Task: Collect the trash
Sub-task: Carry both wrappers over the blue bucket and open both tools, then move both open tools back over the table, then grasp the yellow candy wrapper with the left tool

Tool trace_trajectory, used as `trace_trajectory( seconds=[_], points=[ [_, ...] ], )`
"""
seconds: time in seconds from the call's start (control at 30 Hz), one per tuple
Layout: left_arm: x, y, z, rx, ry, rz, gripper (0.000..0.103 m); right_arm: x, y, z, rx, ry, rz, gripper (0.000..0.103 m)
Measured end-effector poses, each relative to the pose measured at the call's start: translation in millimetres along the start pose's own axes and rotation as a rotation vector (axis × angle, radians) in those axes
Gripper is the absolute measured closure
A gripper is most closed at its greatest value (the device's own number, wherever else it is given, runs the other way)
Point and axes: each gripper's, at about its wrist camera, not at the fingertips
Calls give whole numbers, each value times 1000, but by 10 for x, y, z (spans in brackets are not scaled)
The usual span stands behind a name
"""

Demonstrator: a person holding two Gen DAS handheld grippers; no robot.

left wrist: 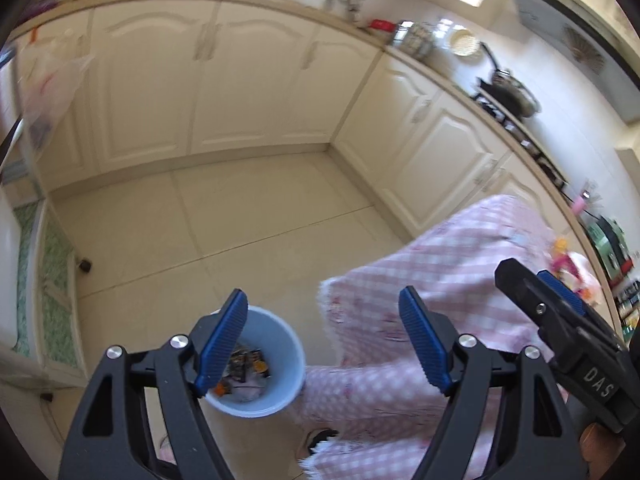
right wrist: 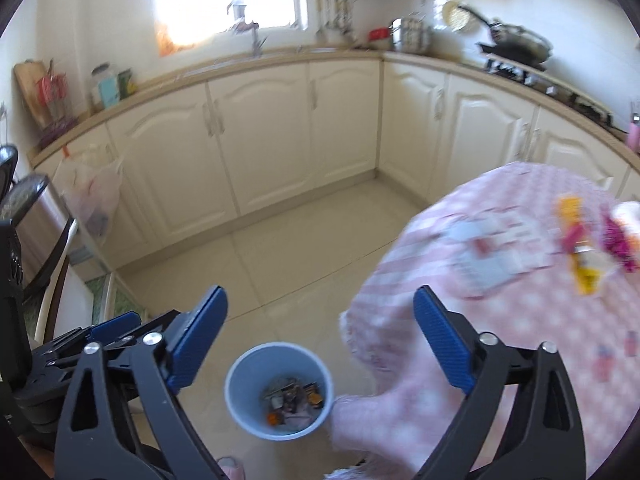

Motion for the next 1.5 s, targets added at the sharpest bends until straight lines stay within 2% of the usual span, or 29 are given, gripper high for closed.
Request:
trace_trajectory(
  seconds=[0.1, 0.3, 0.5, 0.6, 0.83, 0.9, 1.1, 1.2, 1.23, 1.27, 1.3, 1.33, 1.37, 1.5],
  points=[
    [-391, 8, -70, -14, -47, 55, 24, -286, 56, -228, -29, -46, 9, 8],
    [-1341, -42, -98, -14, -168, 168, 23, -1121, 102, -700, -70, -174, 55, 8],
    [-2267, -147, 44, 14, -253, 289, 21, -1907, 53, -1007, -80, -308, 101, 8],
    [-2619, -180, 167, 34, -276, 332, 21, -2231, 24, -1096, -78, -346, 119, 8],
    [-3159, -304, 553, 106, -290, 393, 21, -2785, -114, -1029, -27, -362, 186, 8],
    [-3232, -322, 672, 126, -271, 399, 21, -2890, -152, -1015, -14, -358, 213, 8],
    [-3363, -322, 1023, 169, -242, 369, 21, -3013, -155, -899, 16, -344, 258, 8],
    [-3408, -361, 1108, 168, -227, 401, 21, -2994, -120, -841, 24, -337, 241, 8],
    [-3420, -366, 1117, 162, -222, 411, 23, -2983, -112, -832, 25, -333, 235, 8],
    [-3435, -372, 1128, 157, -218, 425, 34, -2971, -98, -820, 27, -328, 231, 8],
    [-3443, -371, 1136, 155, -216, 430, 41, -2958, -87, -807, 29, -321, 231, 8],
    [-3444, -356, 1147, 155, -220, 430, 55, -2950, -78, -795, 30, -314, 234, 8],
    [-3443, -346, 1161, 160, -231, 429, 62, -2940, -67, -781, 34, -305, 237, 8],
    [-3340, -278, 1144, 159, -277, 383, 70, -2858, -9, -730, 47, -285, 221, 8]
  ],
)
Point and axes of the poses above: each gripper's, at about its wrist camera, not at the fingertips, and z roughly the way its jaws point, x to its left, y to its top, and after that the axes turned 12 degrees about -x, right-handed
